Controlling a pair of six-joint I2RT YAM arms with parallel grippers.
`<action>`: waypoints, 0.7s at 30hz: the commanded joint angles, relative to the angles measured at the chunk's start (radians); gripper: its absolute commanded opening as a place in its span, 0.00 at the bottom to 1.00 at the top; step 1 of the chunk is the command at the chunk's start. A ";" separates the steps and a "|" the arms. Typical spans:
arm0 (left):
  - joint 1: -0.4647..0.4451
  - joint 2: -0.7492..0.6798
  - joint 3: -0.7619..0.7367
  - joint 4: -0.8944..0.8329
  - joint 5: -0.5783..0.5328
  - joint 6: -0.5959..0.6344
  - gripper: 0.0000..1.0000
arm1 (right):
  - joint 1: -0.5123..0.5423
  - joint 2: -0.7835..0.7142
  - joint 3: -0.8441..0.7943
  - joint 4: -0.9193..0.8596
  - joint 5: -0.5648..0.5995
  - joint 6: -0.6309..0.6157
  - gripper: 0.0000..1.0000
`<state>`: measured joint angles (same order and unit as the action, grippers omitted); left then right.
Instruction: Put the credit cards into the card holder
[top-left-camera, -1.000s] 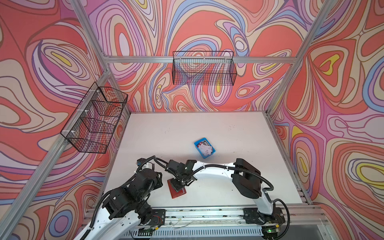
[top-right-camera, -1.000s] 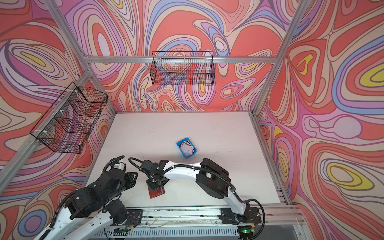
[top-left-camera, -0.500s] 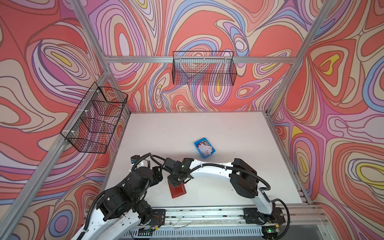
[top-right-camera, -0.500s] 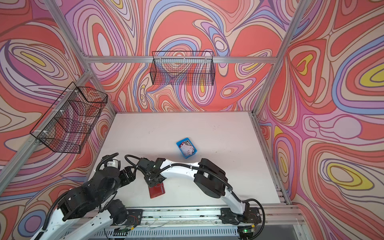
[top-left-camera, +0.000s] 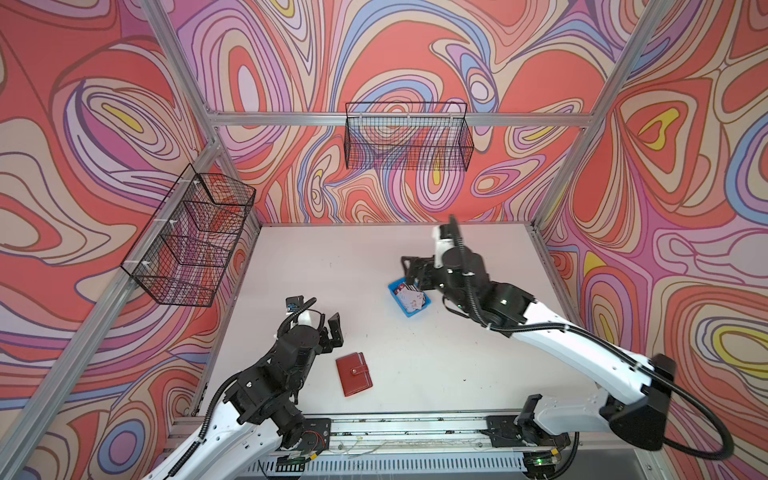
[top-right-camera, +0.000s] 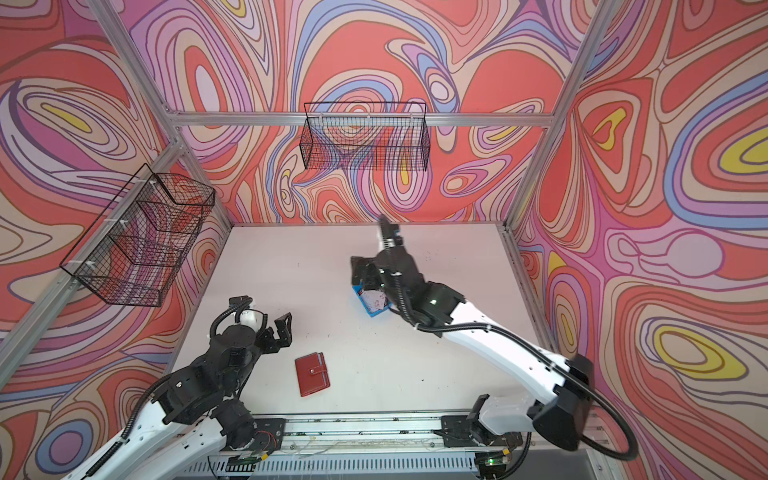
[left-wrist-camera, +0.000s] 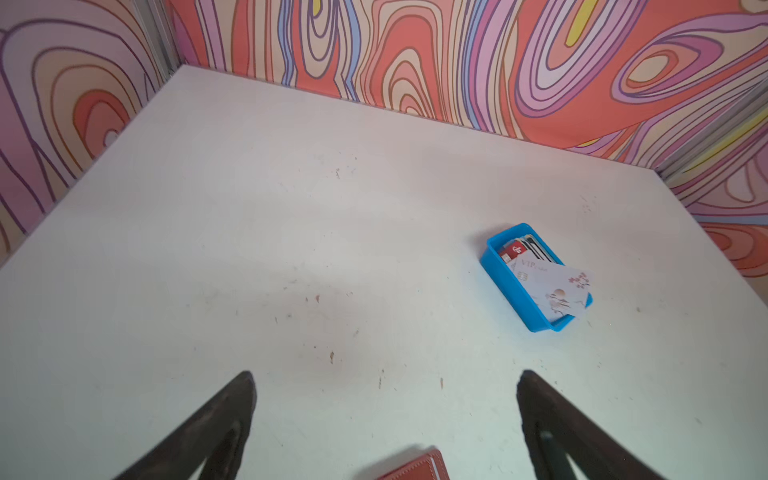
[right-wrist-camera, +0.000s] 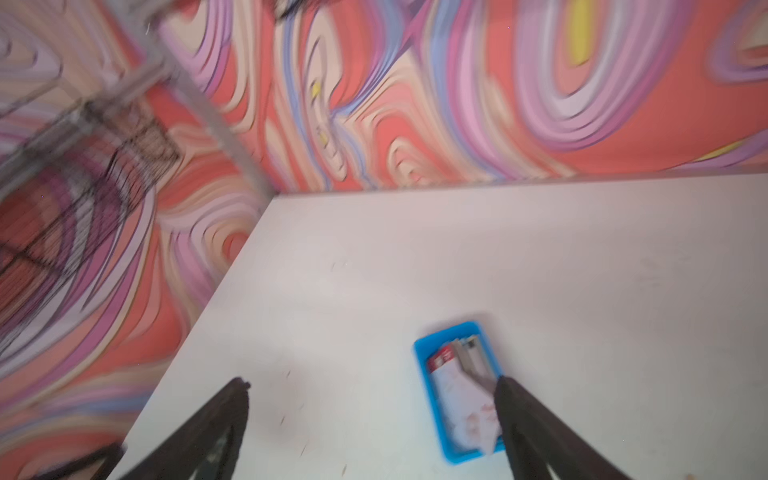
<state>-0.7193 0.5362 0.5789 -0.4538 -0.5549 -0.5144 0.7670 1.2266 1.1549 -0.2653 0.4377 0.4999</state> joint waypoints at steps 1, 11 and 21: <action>0.003 0.072 -0.043 0.303 -0.190 0.262 1.00 | -0.114 -0.088 -0.239 0.187 0.287 -0.010 0.98; 0.202 0.371 -0.147 0.709 -0.205 0.456 1.00 | -0.313 -0.062 -0.631 0.654 0.555 -0.226 0.98; 0.422 0.577 -0.306 1.054 -0.149 0.473 1.00 | -0.319 0.107 -0.817 1.183 0.609 -0.542 0.98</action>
<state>-0.3370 1.0657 0.3035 0.4217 -0.7486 -0.0475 0.4530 1.3136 0.3634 0.6853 1.0061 0.0834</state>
